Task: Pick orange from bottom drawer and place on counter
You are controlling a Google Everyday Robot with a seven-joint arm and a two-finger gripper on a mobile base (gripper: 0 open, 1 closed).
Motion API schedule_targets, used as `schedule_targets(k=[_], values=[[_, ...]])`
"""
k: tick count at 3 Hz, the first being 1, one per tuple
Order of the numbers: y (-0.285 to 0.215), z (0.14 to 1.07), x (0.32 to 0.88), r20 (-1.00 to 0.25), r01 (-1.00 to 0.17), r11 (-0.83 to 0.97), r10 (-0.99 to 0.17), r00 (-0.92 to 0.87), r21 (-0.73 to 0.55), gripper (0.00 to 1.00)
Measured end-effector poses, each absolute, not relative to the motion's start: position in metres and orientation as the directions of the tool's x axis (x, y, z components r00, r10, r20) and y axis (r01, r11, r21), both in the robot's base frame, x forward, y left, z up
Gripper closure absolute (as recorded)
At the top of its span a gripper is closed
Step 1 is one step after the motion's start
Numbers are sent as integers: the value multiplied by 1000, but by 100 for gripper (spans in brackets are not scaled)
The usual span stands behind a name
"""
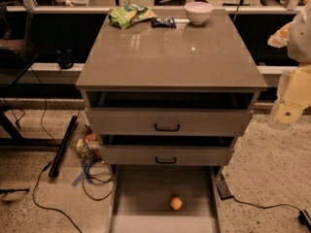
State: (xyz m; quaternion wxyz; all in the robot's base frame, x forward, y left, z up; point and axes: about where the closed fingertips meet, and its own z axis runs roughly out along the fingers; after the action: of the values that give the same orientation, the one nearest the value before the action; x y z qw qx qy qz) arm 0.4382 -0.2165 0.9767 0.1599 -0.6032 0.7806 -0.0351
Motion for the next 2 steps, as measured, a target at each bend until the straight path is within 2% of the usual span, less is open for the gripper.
schedule_targets(k=[1, 2], values=[[-216, 976, 438, -215, -930, 274, -951, -224, -246, 0], [-213, 971, 438, -280, -921, 314, -928, -247, -231, 0]])
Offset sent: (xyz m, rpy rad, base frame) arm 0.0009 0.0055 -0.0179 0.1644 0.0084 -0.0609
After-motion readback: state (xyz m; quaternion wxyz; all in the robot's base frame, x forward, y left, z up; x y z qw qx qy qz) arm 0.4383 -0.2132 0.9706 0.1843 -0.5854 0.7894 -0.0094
